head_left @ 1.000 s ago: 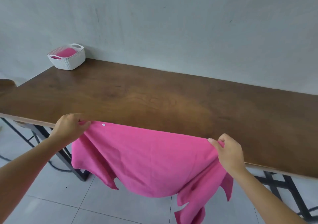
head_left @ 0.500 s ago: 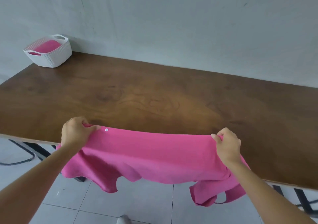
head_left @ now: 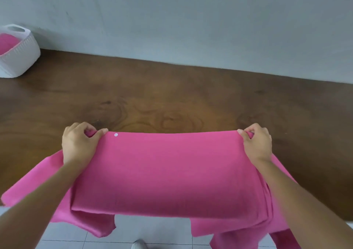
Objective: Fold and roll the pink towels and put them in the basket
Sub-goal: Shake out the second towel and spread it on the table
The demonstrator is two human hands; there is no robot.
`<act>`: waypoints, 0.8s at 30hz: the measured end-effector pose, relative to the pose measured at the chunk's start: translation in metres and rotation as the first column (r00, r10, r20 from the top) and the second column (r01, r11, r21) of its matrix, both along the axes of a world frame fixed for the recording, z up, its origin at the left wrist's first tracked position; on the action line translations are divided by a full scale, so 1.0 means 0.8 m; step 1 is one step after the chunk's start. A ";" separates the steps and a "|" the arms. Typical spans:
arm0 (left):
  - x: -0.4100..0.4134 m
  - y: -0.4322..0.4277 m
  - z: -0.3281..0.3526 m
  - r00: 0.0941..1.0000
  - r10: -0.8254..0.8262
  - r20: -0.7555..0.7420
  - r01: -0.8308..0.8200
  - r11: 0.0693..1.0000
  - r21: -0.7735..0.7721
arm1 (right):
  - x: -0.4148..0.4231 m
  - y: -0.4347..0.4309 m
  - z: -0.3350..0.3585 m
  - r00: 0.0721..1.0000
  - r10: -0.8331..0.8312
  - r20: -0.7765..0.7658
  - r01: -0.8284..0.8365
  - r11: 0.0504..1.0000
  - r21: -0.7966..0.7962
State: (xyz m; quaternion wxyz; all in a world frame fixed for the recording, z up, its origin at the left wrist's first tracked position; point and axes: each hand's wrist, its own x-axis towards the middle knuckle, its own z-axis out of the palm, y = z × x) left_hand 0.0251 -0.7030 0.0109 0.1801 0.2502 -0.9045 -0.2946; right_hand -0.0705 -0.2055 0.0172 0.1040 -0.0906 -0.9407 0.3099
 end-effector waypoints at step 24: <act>-0.258 -0.026 -0.005 0.996 -0.086 -0.031 0.085 0.996 -0.007 | -0.206 -0.001 -0.014 0.997 -0.068 -0.043 0.070 0.997 0.039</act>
